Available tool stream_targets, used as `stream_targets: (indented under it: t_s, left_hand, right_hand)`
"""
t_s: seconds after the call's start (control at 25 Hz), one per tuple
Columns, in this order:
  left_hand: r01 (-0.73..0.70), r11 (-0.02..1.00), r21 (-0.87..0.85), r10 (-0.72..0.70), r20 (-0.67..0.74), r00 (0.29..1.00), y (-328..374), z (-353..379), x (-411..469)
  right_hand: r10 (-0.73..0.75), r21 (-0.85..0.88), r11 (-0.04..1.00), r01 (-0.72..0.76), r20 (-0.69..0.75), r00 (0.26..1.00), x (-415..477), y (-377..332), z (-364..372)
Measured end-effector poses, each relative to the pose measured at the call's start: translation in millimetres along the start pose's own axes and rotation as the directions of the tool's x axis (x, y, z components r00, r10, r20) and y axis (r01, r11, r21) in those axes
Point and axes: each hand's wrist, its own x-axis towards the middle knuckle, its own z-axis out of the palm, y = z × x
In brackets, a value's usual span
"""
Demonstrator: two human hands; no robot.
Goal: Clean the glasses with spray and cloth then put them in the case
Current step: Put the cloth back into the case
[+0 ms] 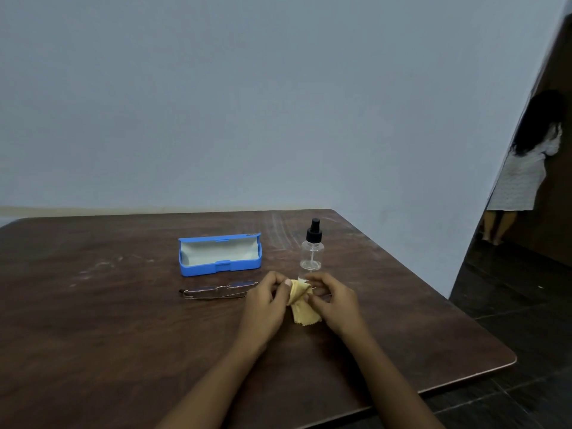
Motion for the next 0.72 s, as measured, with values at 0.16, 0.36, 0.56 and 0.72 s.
stream_targets:
  t_s: [0.16, 0.36, 0.56, 0.72]
  left_hand:
    - [0.093, 0.970, -0.224, -0.103, -0.030, 0.994, 5, -6, 3]
    - [0.183, 0.905, -0.384, -0.238, -0.102, 0.966, 0, -17, 12]
    - [0.235, 0.845, -0.480, -0.339, -0.141, 0.930, -5, -28, 17]
    - [0.283, 0.858, -0.429, -0.349, -0.081, 0.934, -11, -47, 17]
  right_hand:
    - [0.030, 0.012, 0.999, -0.030, -0.012, 0.999, 0, 1, 0]
    - [0.018, -0.006, 1.000, -0.018, 0.025, 1.000, -2, -3, -1]
    - [0.079, 0.246, 0.966, -0.086, 0.036, 0.996, -4, -10, -1]
    - [0.124, 0.453, 0.879, -0.149, 0.084, 0.989, -2, -22, 1]
